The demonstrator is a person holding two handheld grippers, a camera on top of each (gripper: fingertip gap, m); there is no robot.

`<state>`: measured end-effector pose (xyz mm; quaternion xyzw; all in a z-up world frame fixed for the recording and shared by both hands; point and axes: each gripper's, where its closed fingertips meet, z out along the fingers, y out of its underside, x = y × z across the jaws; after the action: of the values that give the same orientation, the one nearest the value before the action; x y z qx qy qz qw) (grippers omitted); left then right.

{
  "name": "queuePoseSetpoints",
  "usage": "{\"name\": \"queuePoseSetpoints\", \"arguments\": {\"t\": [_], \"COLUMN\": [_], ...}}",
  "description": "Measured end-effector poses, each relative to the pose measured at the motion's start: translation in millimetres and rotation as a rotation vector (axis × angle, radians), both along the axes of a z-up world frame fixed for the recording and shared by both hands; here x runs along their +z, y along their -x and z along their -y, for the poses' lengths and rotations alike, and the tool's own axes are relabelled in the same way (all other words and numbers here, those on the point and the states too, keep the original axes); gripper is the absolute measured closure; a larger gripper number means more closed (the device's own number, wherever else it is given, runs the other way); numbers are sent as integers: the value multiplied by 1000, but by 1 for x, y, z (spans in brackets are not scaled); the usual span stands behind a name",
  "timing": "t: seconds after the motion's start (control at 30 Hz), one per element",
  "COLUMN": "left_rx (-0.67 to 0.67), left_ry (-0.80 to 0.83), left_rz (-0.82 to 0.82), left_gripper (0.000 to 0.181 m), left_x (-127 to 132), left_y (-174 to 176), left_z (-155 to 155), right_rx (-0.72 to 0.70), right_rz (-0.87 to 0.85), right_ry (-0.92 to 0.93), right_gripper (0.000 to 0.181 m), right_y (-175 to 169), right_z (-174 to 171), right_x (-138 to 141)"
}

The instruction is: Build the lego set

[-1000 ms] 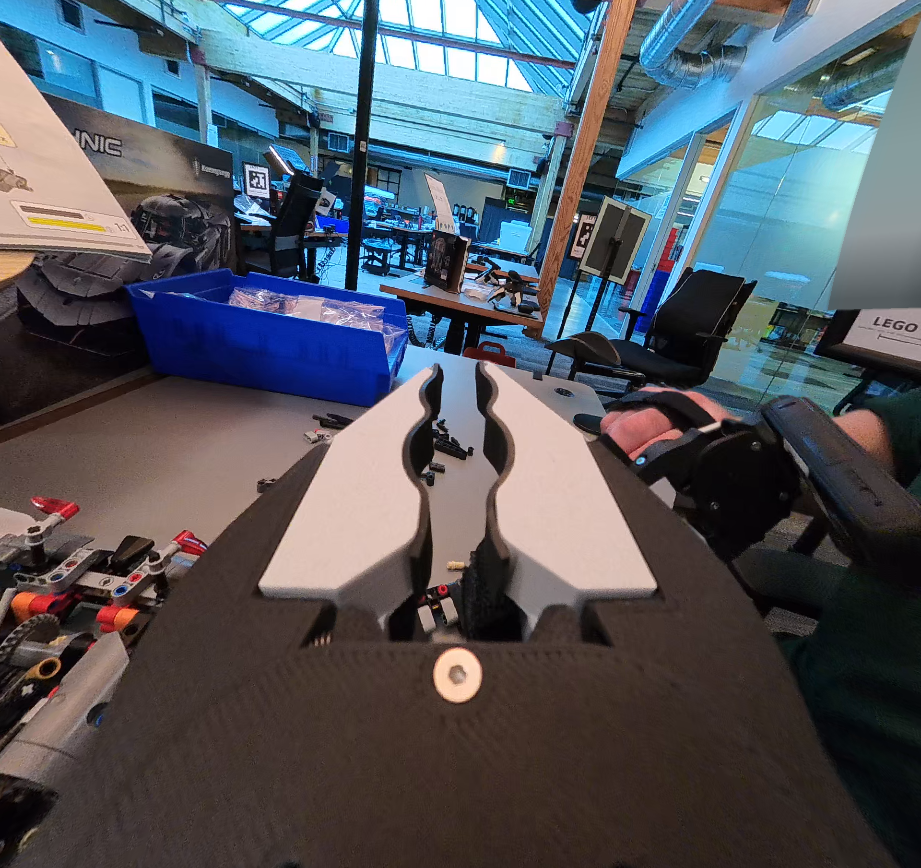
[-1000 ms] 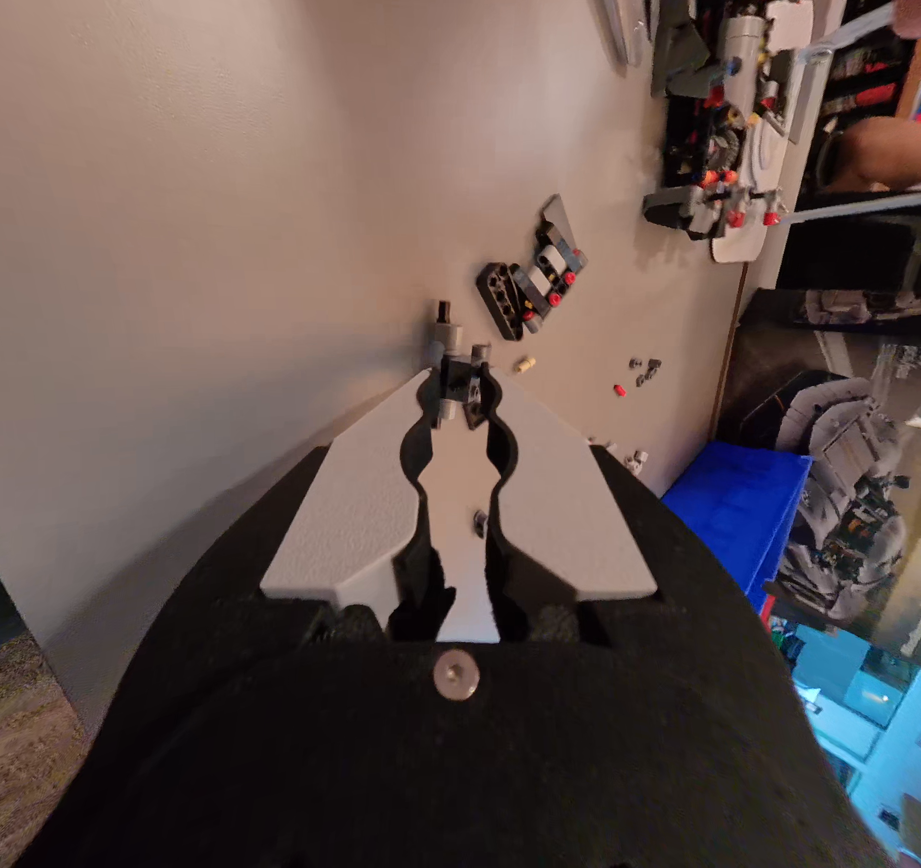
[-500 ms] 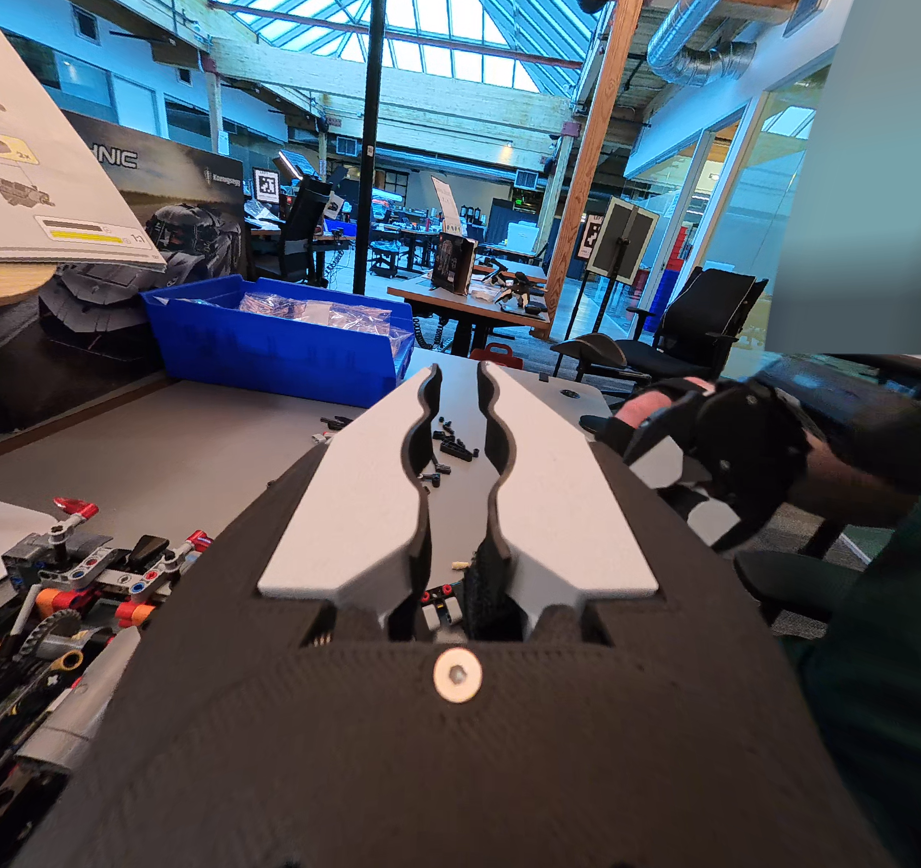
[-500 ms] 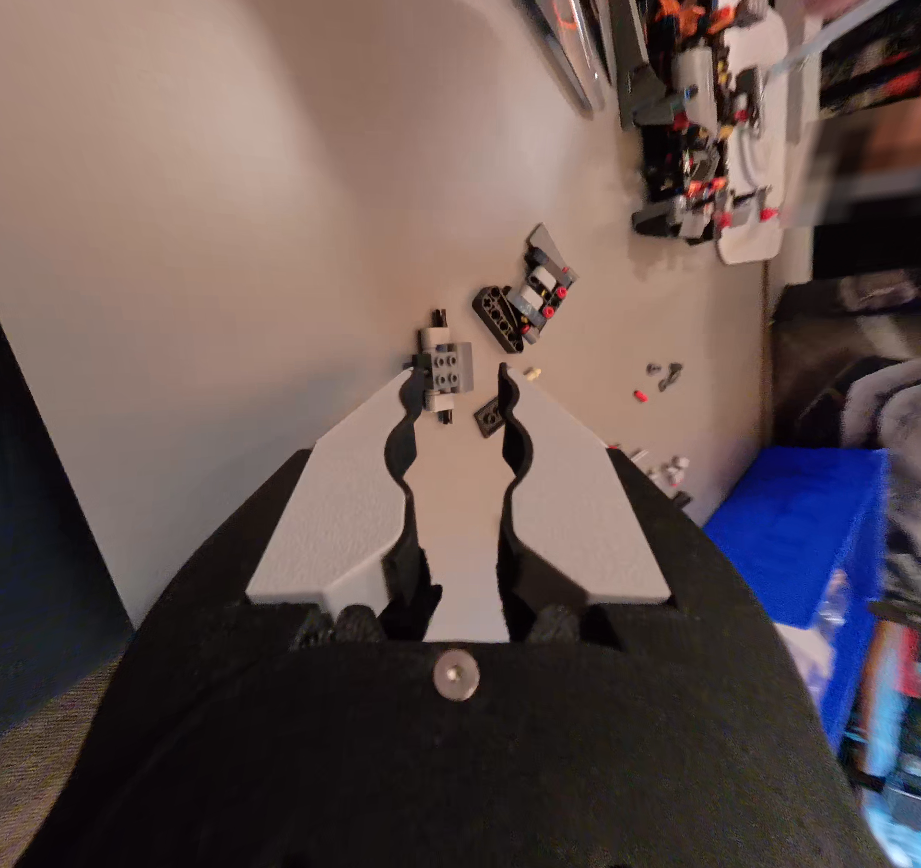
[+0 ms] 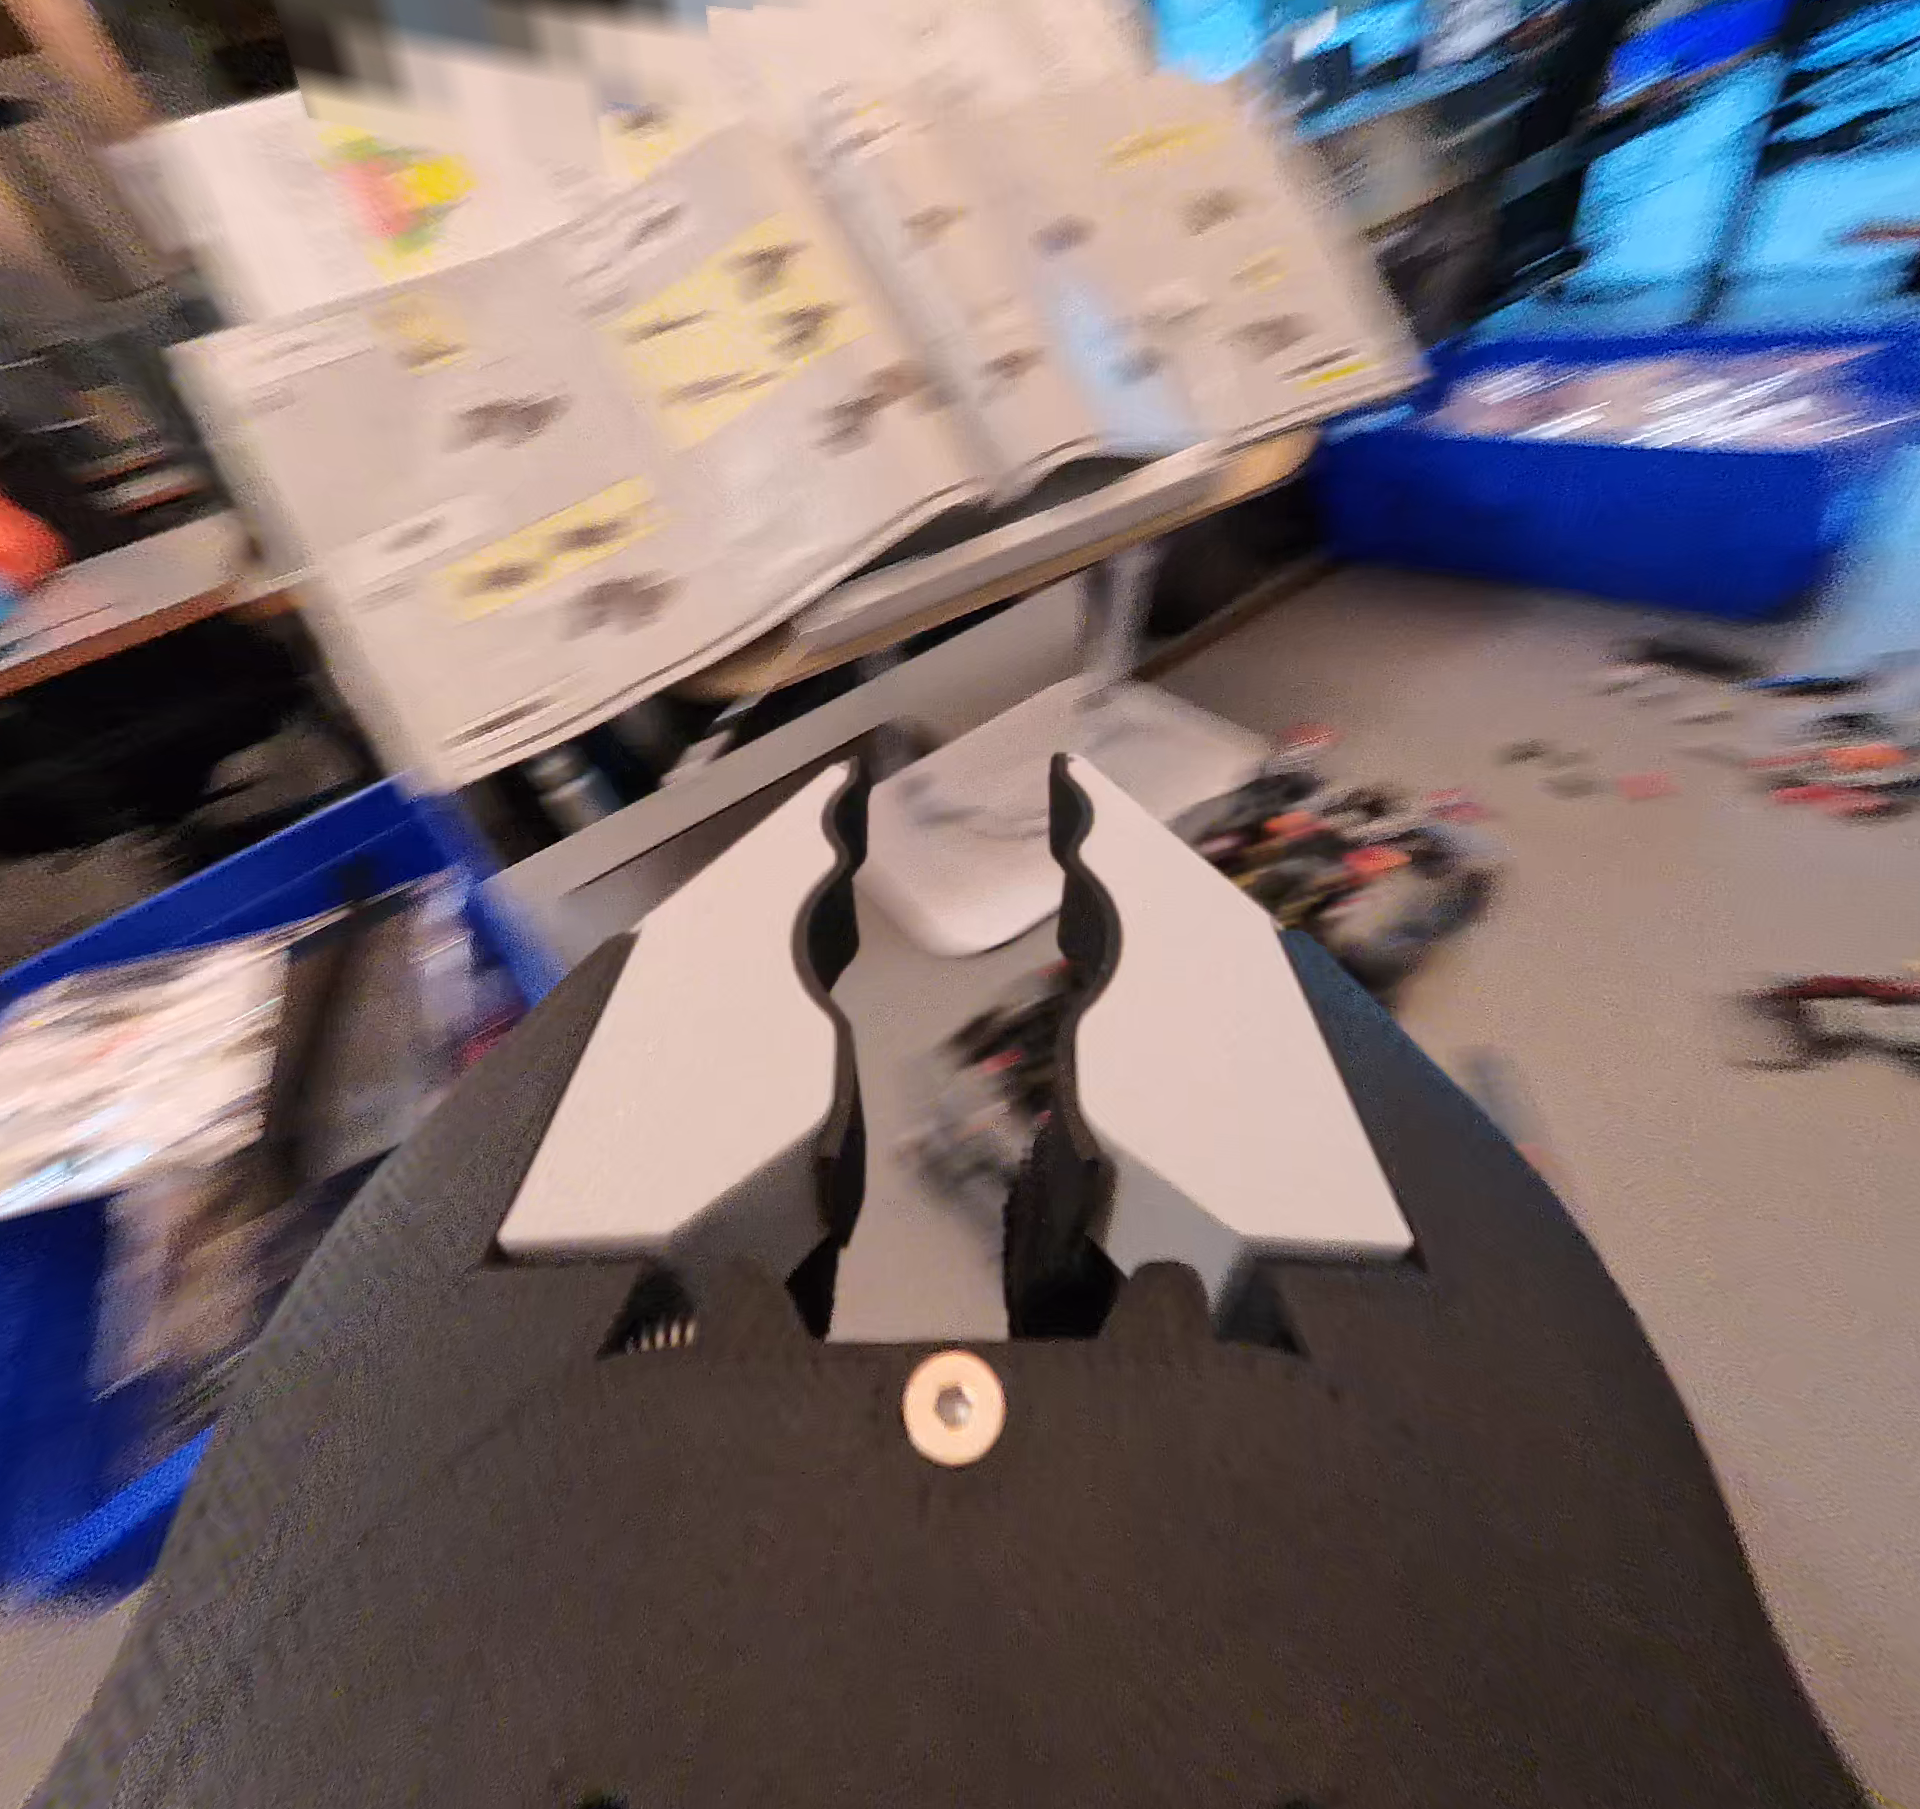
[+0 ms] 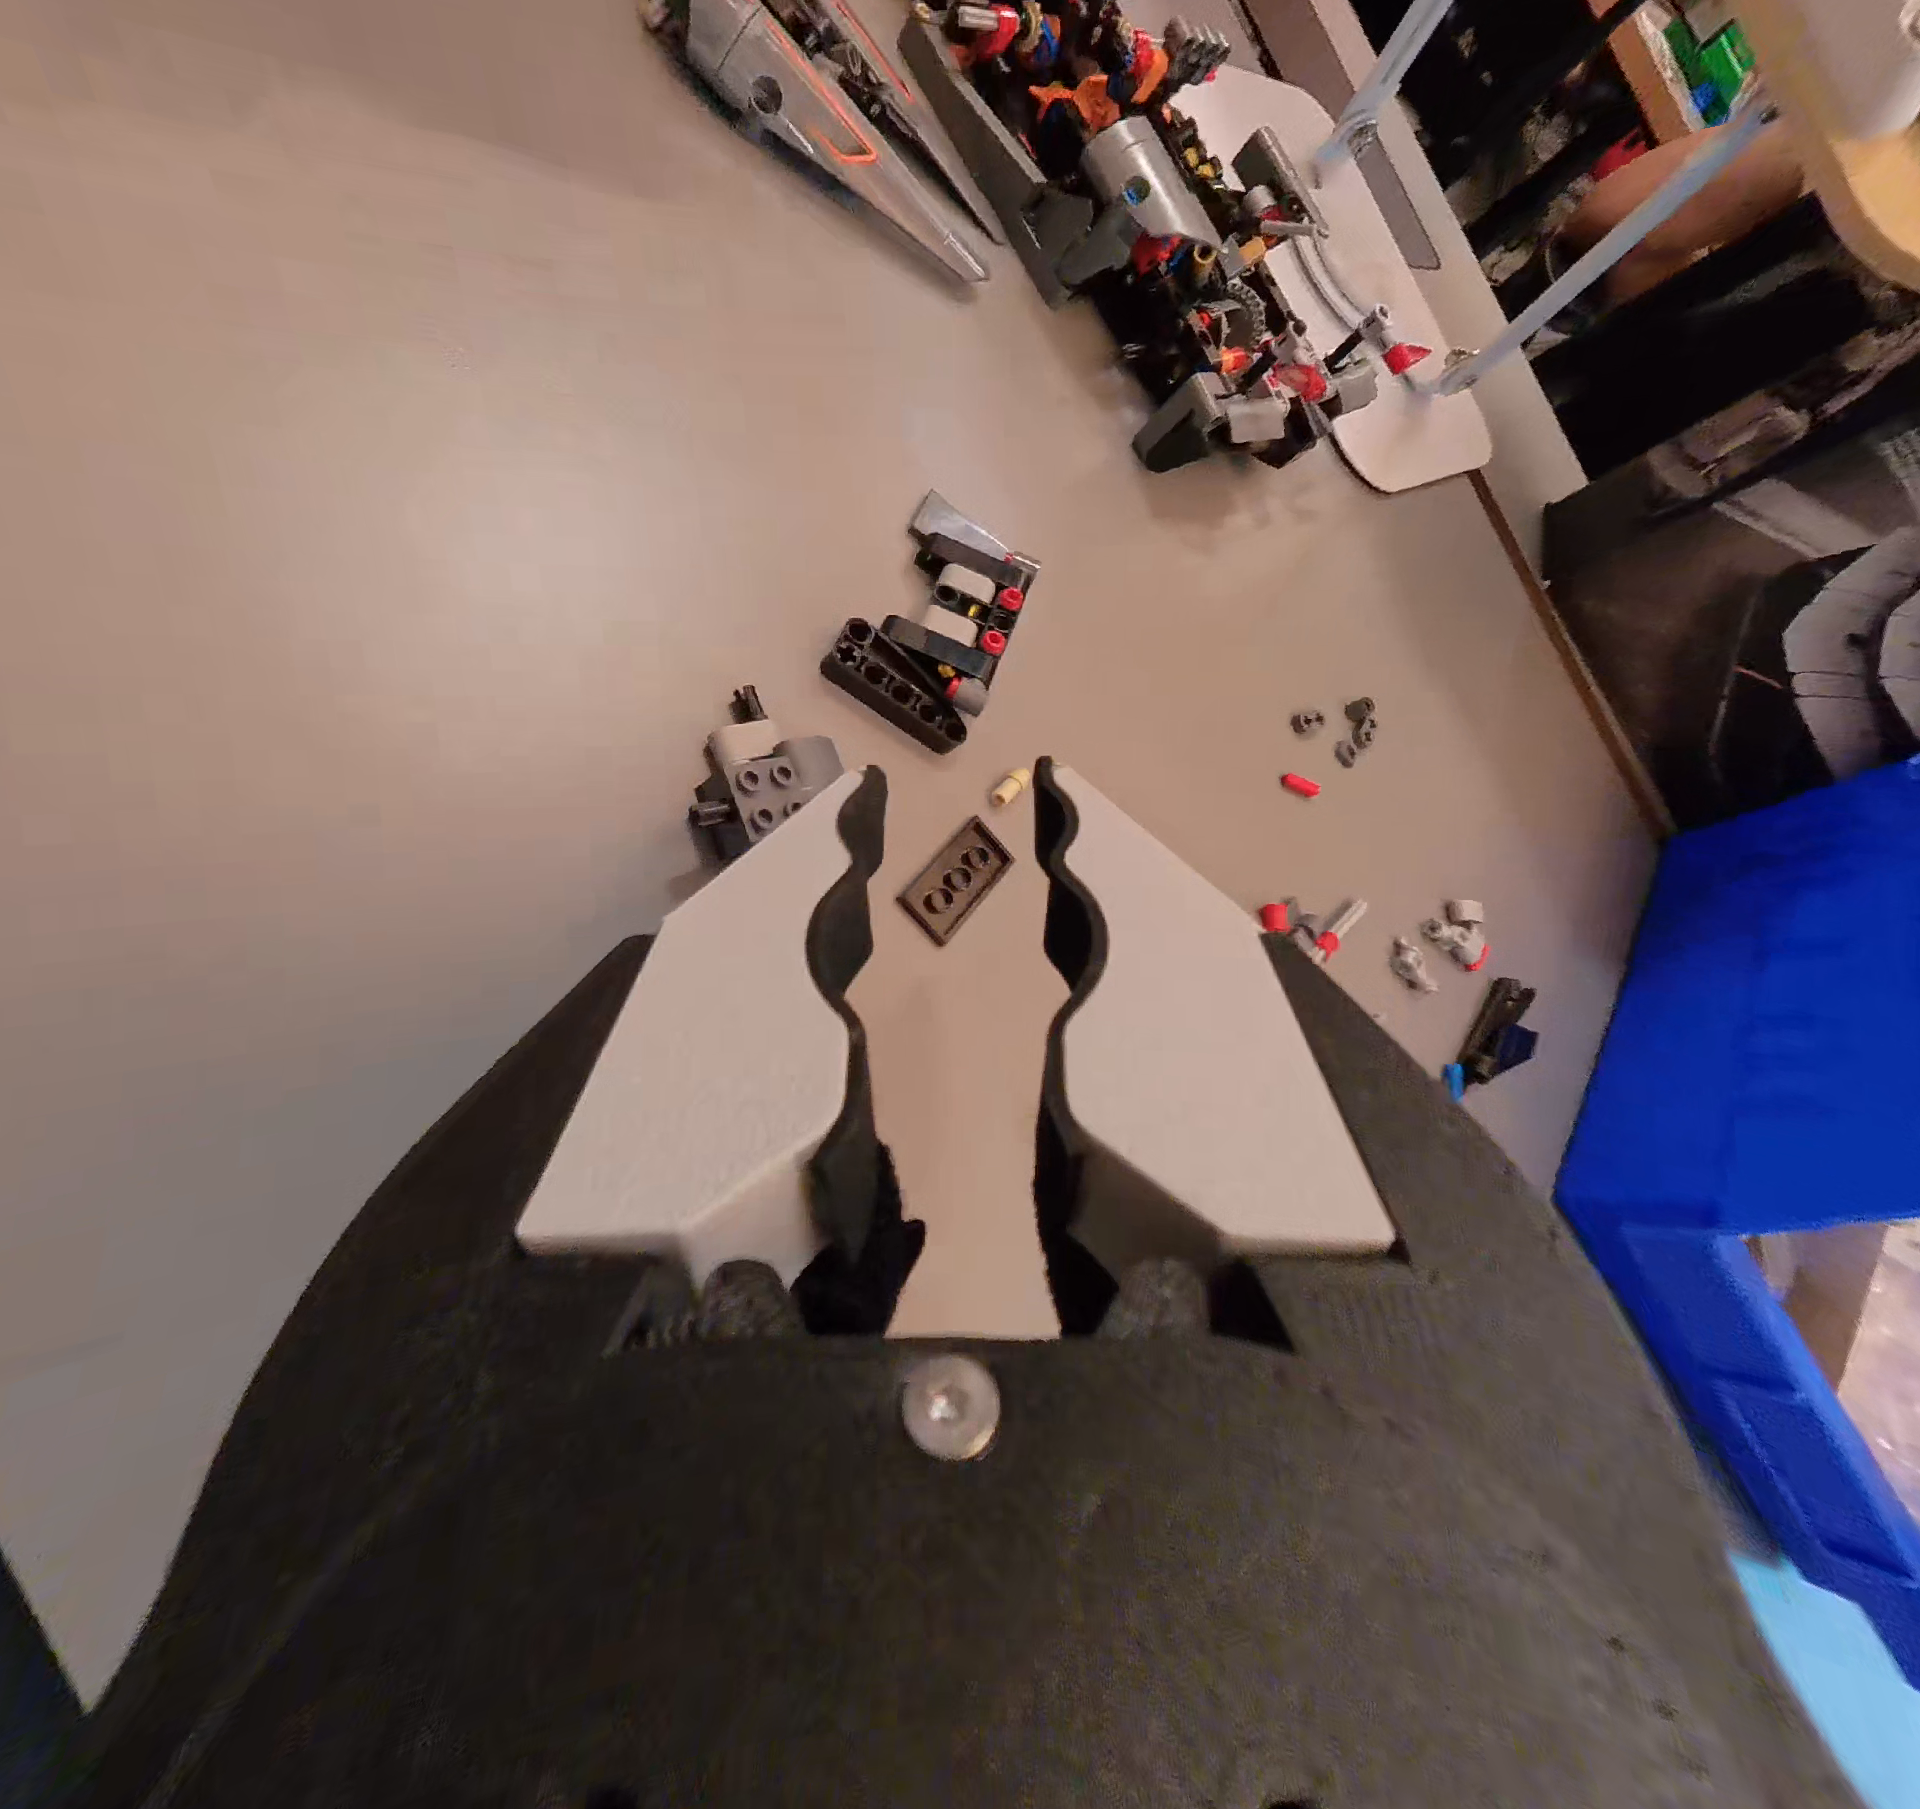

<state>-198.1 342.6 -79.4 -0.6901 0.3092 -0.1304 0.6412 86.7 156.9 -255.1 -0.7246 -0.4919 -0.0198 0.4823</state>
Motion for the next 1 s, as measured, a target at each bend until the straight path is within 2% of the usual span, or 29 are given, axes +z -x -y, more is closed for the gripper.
{"name": "queuePoseSetpoints", "arguments": {"t": [0.03, 0.1, 0.2, 0.27, 0.33, 0.4, 0.47, 0.53, 0.63, 0.67, 0.77, 0.93, 1.0], "left_rx": [93, 266, 374, 492, 570, 579, 558, 511, 545, 535, 491, 488, 531], "left_ry": [14, 99, 210, 277, 352, 472, 587, 660, 728, 752, 728, 675, 588], "left_rz": [-53, -136, -87, -196, -267, -207, -33, 97, 101, 100, 111, 38, 9], "left_gripper": [148, 140, 133, 127, 125, 126, 121, 125, 142, 153, 177, 178, 181], "left_x": [-6, -24, -31, -44, -60, -79, -94, -103, -119, -123, -118, -114, -103], "left_y": [37, 110, 185, 235, 272, 295, 306, 307, 320, 319, 312, 312, 317], "left_z": [-21, -65, -117, -153, -185, -211, -234, -249, -259, -260, -264, -260, -258], "right_rx": [-7, -34, -66, -86, -92, -98, -99, -103, -111, -114, -112, -100, -99], "right_rz": [-20, -40, -94, -118, -119, -96, -85, -75, -79, -82, -84, -67, -69], "right_ry": [-17, -43, -48, -27, -6, 0, 22, 28, 39, 42, 50, 46, 41], "right_gripper": [156, 156, 156, 155, 155, 156, 157, 156, 158, 158, 159, 160, 161], "right_y": [-1, -7, -12, -15, -16, -17, -16, -17, -18, -18, -18, -17, -17], "right_z": [-2, -8, -14, -16, -17, -19, -20, -20, -22, -22, -22, -21, -20], "right_x": [0, -1, -3, -8, -14, -18, -24, -26, -27, -27, -27, -29, -28]}}
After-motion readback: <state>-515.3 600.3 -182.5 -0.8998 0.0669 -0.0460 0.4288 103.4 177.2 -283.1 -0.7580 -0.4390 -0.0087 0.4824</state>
